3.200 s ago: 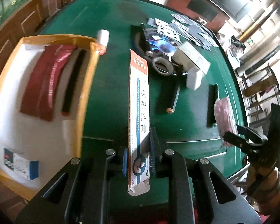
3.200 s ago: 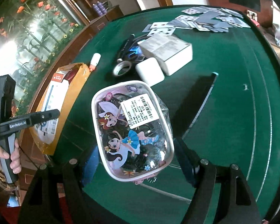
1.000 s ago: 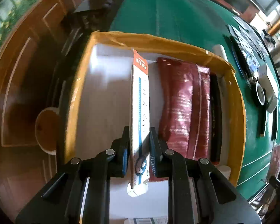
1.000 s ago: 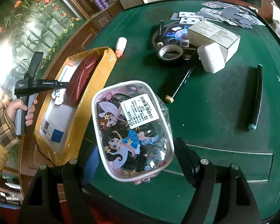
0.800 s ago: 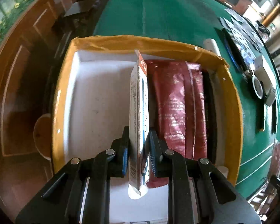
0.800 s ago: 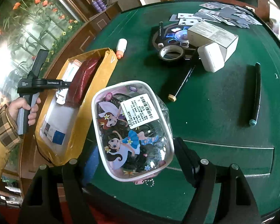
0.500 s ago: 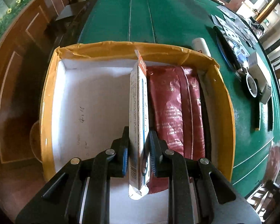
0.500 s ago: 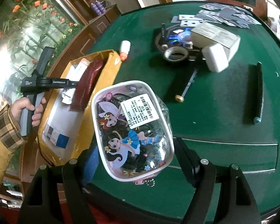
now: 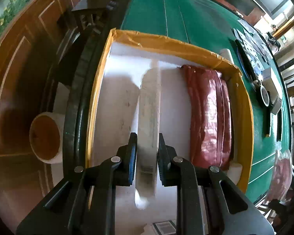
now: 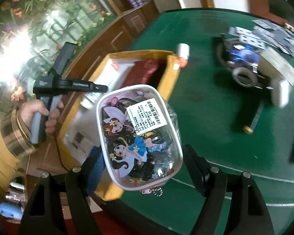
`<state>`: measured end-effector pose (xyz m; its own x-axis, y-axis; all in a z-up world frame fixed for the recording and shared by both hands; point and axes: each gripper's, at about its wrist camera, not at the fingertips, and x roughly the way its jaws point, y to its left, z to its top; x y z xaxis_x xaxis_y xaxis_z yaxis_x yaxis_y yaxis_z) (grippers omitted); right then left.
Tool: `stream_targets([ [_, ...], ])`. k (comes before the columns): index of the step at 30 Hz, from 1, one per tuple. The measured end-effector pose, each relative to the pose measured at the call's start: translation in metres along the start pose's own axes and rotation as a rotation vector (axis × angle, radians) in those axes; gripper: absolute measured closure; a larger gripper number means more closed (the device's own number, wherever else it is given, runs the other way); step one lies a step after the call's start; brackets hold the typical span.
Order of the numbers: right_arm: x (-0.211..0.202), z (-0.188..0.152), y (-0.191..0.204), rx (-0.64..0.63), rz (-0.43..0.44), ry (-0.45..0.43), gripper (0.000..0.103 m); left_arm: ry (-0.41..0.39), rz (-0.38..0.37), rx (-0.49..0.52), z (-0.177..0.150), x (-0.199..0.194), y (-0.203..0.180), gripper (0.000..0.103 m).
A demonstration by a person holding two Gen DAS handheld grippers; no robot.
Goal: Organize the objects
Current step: 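Lower the cartoon pouch into the tray and open the right tool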
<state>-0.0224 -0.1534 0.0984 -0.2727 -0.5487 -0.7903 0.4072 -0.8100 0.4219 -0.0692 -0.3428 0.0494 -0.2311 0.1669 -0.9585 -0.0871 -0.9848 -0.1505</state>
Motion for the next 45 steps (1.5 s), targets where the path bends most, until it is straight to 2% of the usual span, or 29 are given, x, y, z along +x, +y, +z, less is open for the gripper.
stream_targets([
  [7,0.034,0.044,0.028,-0.021,0.052,0.05,0.027,-0.034,0.023,-0.057,-0.012,-0.001,0.006,0.085],
  [14,0.08,0.095,0.052,-0.012,-0.015,0.132,0.027,-0.076,0.043,-0.106,-0.026,-0.008,0.013,0.085],
  [21,0.142,0.138,0.054,0.125,-0.023,0.247,0.027,-0.11,0.051,-0.139,-0.026,-0.008,0.014,0.085],
  [25,0.158,0.154,0.057,0.163,-0.013,0.238,0.027,-0.125,0.054,-0.155,-0.026,-0.008,0.014,0.085],
  [31,0.175,0.166,0.064,0.192,-0.041,0.196,0.027,-0.121,0.052,-0.163,-0.025,-0.007,0.016,0.085],
  [34,0.185,0.163,0.068,0.226,-0.04,0.206,0.027,-0.124,0.051,-0.166,-0.024,-0.008,0.017,0.085],
  [40,0.185,0.151,0.069,0.264,-0.12,0.19,0.025,-0.125,0.057,-0.163,-0.026,-0.007,0.016,0.085],
  [45,0.182,0.155,0.065,0.289,-0.07,0.217,0.022,-0.143,0.054,-0.159,-0.028,-0.005,0.016,0.085],
])
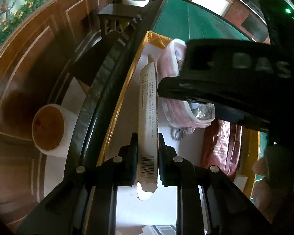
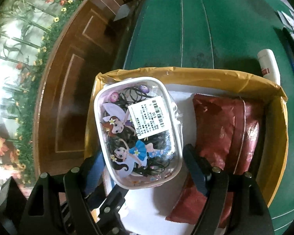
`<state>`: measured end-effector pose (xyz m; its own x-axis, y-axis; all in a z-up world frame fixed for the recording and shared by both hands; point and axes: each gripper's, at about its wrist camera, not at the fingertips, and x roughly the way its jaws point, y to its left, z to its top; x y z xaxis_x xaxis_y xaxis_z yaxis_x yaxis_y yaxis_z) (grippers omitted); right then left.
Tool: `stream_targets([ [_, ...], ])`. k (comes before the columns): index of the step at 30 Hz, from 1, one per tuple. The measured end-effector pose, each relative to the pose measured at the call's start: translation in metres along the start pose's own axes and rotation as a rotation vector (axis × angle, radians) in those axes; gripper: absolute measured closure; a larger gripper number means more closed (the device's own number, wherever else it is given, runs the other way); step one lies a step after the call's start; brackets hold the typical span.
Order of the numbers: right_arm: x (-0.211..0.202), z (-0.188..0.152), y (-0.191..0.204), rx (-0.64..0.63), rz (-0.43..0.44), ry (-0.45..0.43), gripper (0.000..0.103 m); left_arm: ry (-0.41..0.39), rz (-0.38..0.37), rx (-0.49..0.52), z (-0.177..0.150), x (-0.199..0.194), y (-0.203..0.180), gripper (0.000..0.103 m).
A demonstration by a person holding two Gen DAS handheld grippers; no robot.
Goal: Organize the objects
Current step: 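Lower the cartoon pouch into the tray and open the right tool, then lift both tools out of the tray back toward the table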
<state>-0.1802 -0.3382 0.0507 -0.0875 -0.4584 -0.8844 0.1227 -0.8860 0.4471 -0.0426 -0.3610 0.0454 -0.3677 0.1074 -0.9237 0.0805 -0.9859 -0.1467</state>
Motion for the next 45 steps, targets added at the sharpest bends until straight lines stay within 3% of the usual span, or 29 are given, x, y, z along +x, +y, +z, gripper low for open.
stream_targets([
  [6,-0.018,-0.006,-0.009,-0.009,0.096,0.008,0.017,-0.018,0.035,0.018,0.009,0.002,0.001,0.084],
  [11,-0.032,-0.007,-0.013,-0.031,0.156,-0.006,0.011,-0.029,0.014,0.0,0.01,-0.009,0.003,0.084],
  [13,-0.042,-0.01,-0.017,-0.031,0.192,-0.025,0.011,-0.041,0.024,0.008,0.007,-0.016,0.001,0.079],
  [15,-0.058,-0.014,-0.025,-0.044,0.232,-0.046,0.011,-0.065,0.027,0.018,0.006,-0.025,0.0,0.065],
  [18,-0.078,-0.025,-0.042,-0.055,0.231,-0.071,0.011,-0.105,-0.013,0.026,-0.003,-0.043,-0.005,0.064],
  [25,-0.115,-0.07,-0.096,-0.164,0.128,-0.135,0.01,-0.065,-0.06,0.044,-0.009,-0.047,-0.032,0.064],
  [27,-0.126,-0.084,-0.118,-0.167,0.107,-0.159,0.008,-0.06,-0.067,0.063,-0.009,-0.048,-0.049,0.052],
  [30,-0.141,-0.107,-0.156,-0.123,0.075,-0.192,0.004,-0.049,-0.087,0.115,-0.012,-0.046,-0.079,0.042],
  [37,-0.172,-0.139,-0.23,-0.004,0.007,-0.247,0.001,0.013,-0.137,0.234,-0.015,-0.036,-0.15,0.04],
  [39,-0.183,-0.145,-0.246,0.024,-0.012,-0.268,0.001,0.021,-0.166,0.268,-0.015,-0.035,-0.175,0.029],
  [45,-0.209,-0.162,-0.281,0.045,-0.074,-0.302,0.001,0.044,-0.21,0.348,-0.011,-0.022,-0.241,0.028],
])
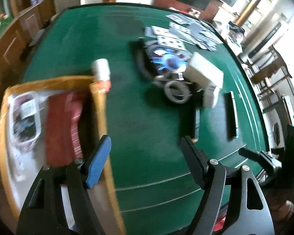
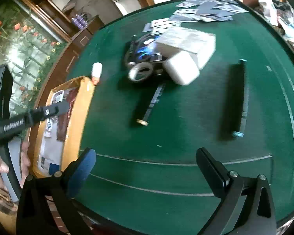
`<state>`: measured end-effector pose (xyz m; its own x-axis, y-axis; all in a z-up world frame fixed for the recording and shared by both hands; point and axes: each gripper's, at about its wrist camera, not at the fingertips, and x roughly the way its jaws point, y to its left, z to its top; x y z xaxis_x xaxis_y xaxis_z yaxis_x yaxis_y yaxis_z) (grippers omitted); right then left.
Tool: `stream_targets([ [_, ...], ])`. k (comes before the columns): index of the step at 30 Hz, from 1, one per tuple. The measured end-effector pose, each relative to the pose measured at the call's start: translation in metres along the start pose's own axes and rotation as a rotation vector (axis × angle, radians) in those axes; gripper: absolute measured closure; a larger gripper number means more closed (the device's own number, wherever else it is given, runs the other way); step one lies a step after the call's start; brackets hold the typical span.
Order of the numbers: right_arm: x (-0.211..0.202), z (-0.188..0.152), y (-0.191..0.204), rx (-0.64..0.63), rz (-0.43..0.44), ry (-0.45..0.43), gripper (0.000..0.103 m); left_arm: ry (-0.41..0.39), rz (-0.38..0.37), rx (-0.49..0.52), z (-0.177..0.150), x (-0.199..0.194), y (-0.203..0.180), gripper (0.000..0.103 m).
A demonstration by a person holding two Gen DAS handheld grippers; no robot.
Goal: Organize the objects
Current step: 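Lift both tools out of the tray back toward the table, then grasp the black tape roll with the left tool while the right tool grasps a black marker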
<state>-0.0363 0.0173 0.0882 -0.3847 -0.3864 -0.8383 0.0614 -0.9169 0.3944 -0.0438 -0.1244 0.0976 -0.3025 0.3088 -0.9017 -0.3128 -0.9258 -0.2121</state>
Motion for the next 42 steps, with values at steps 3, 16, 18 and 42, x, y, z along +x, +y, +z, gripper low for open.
stream_targets([
  [3,-0.012,-0.003,-0.018,0.027,-0.012,-0.011,0.001,0.025,0.0,0.028,0.017,0.02,-0.023,0.028],
  [16,-0.061,-0.021,-0.087,0.152,-0.078,-0.074,0.001,0.066,0.208,0.129,0.062,0.111,-0.059,0.028],
  [18,-0.065,-0.025,-0.095,0.166,-0.091,-0.075,0.001,0.053,0.203,0.112,0.067,0.114,-0.059,0.028],
  [42,-0.075,-0.019,-0.113,0.15,-0.1,-0.06,0.001,0.066,0.129,0.078,0.066,0.131,-0.071,0.044],
])
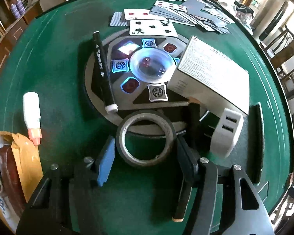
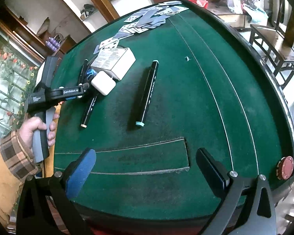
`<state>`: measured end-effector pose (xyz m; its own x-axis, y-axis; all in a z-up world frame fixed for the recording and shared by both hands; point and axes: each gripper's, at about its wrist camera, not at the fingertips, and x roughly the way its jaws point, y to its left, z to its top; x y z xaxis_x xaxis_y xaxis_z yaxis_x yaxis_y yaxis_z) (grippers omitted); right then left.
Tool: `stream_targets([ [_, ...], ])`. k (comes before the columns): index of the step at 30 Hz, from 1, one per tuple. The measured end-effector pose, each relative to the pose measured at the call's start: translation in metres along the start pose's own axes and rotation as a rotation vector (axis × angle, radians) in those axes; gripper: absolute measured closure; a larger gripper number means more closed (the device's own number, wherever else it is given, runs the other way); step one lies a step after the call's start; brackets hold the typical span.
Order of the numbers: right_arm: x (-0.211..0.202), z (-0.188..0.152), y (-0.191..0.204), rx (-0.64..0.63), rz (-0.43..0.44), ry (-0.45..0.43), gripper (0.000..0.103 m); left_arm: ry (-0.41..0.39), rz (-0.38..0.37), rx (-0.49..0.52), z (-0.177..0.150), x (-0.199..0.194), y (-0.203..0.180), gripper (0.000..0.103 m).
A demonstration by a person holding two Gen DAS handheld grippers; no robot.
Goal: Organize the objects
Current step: 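Grasp the black tape roll with the left tool while the right tool grasps a black marker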
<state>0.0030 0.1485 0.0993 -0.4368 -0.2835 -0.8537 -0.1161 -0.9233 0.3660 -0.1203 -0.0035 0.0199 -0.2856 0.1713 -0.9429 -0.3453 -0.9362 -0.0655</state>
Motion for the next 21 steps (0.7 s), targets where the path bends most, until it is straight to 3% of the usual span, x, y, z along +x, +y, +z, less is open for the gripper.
stream_targets([
  [7,0.008,0.021,0.002,-0.008,0.032,-0.016,0.002,0.006,-0.033,-0.005,-0.047,-0.017,-0.003,0.044],
  [11,0.022,0.038,0.01,-0.042,0.07,-0.007,0.01,0.009,-0.055,-0.026,-0.087,-0.031,-0.008,0.044],
  [13,0.034,0.047,0.014,-0.067,0.049,0.004,0.02,0.009,-0.071,-0.051,-0.1,-0.037,-0.007,0.044],
  [15,0.051,0.056,0.013,-0.074,0.021,0.029,0.038,0.01,-0.077,-0.073,-0.112,-0.042,-0.004,0.044],
  [21,0.095,0.083,0.01,-0.061,-0.109,0.073,0.056,0.006,-0.083,-0.124,-0.132,-0.051,0.007,0.044],
])
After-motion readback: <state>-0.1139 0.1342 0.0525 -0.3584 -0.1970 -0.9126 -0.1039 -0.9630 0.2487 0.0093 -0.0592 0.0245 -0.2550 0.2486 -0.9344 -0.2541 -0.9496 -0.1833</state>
